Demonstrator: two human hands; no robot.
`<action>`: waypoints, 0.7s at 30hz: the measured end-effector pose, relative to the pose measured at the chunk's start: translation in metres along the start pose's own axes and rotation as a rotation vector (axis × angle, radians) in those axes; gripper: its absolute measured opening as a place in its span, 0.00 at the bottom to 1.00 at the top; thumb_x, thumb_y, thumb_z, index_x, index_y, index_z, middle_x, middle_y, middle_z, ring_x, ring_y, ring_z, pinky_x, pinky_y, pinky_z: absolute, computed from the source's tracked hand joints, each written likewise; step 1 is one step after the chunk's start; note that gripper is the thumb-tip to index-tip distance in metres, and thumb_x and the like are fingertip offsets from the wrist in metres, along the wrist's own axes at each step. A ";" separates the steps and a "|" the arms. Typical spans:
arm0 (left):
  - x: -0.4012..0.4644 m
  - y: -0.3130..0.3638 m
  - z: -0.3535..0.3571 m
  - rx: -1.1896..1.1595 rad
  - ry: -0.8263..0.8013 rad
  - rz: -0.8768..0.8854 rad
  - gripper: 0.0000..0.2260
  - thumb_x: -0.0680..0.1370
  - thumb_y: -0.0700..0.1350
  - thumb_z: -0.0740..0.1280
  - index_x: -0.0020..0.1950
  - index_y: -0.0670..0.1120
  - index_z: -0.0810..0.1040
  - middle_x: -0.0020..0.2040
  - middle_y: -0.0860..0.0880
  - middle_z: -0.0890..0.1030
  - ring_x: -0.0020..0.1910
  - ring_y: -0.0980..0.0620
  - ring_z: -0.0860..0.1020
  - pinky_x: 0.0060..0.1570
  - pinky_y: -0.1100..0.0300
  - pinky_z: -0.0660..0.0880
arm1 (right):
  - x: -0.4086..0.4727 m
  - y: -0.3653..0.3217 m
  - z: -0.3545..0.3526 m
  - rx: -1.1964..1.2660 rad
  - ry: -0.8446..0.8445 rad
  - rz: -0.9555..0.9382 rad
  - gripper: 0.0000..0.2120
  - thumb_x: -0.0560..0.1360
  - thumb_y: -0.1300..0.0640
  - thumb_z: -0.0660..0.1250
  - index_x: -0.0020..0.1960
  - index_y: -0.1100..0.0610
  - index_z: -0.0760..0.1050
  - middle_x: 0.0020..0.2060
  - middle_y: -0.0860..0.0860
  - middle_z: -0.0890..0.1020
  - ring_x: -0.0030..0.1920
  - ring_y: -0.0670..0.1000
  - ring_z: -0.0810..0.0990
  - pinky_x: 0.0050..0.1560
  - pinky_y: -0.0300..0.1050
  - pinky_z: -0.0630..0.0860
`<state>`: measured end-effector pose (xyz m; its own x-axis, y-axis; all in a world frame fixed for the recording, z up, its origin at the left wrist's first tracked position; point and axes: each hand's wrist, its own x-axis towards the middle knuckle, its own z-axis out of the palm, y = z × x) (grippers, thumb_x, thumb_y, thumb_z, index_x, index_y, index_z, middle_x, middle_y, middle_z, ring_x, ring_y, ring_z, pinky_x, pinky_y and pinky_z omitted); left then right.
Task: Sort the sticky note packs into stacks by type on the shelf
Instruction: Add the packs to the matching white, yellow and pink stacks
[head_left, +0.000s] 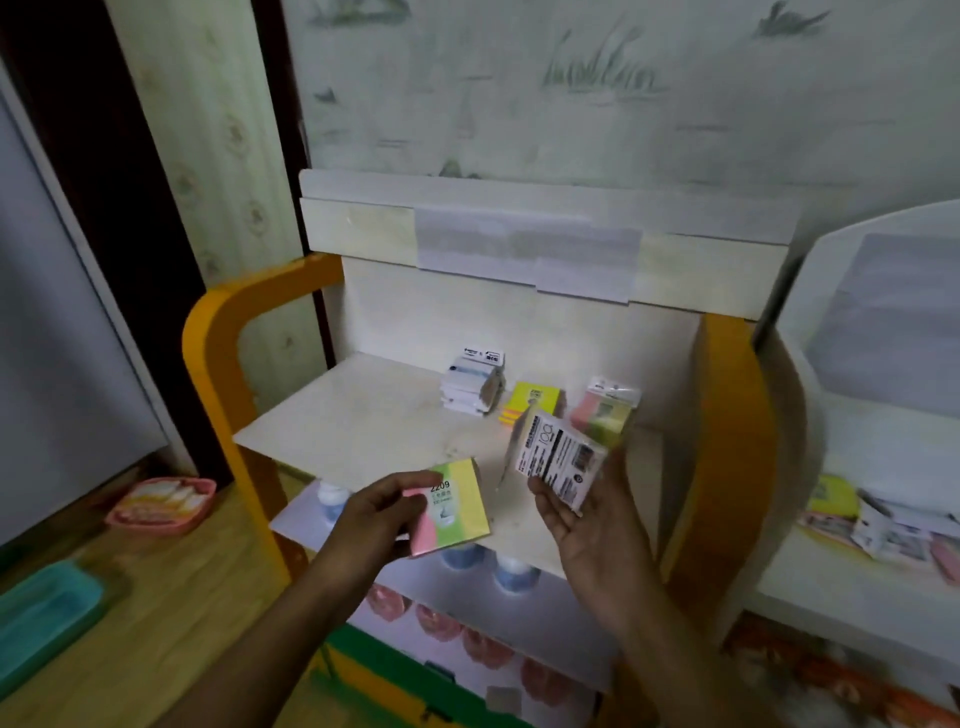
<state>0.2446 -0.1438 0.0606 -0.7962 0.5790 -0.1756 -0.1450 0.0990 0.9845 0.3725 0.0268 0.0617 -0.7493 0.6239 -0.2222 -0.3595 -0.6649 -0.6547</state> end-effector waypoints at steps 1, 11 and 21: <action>0.008 0.000 0.000 0.008 -0.004 -0.006 0.11 0.82 0.39 0.60 0.56 0.46 0.82 0.56 0.41 0.81 0.55 0.39 0.80 0.44 0.54 0.81 | 0.011 0.004 0.000 0.016 0.015 -0.002 0.26 0.70 0.40 0.64 0.57 0.60 0.78 0.55 0.59 0.83 0.58 0.58 0.81 0.58 0.48 0.76; 0.109 0.025 -0.018 0.175 -0.047 0.076 0.12 0.80 0.38 0.62 0.56 0.50 0.82 0.53 0.49 0.82 0.47 0.52 0.83 0.40 0.61 0.80 | 0.118 0.016 0.000 -0.087 -0.058 -0.143 0.22 0.73 0.70 0.65 0.65 0.57 0.75 0.60 0.55 0.81 0.60 0.56 0.79 0.59 0.50 0.78; 0.207 0.030 -0.049 0.217 -0.135 0.142 0.11 0.81 0.40 0.60 0.61 0.48 0.77 0.53 0.51 0.82 0.43 0.59 0.83 0.37 0.69 0.78 | 0.191 0.043 0.045 -0.516 0.101 -0.020 0.11 0.76 0.66 0.64 0.56 0.57 0.77 0.47 0.56 0.84 0.48 0.55 0.83 0.44 0.50 0.79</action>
<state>0.0467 -0.0603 0.0534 -0.7118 0.7008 -0.0476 0.1035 0.1716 0.9797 0.1894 0.0989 0.0239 -0.6784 0.6879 -0.2580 -0.0331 -0.3794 -0.9246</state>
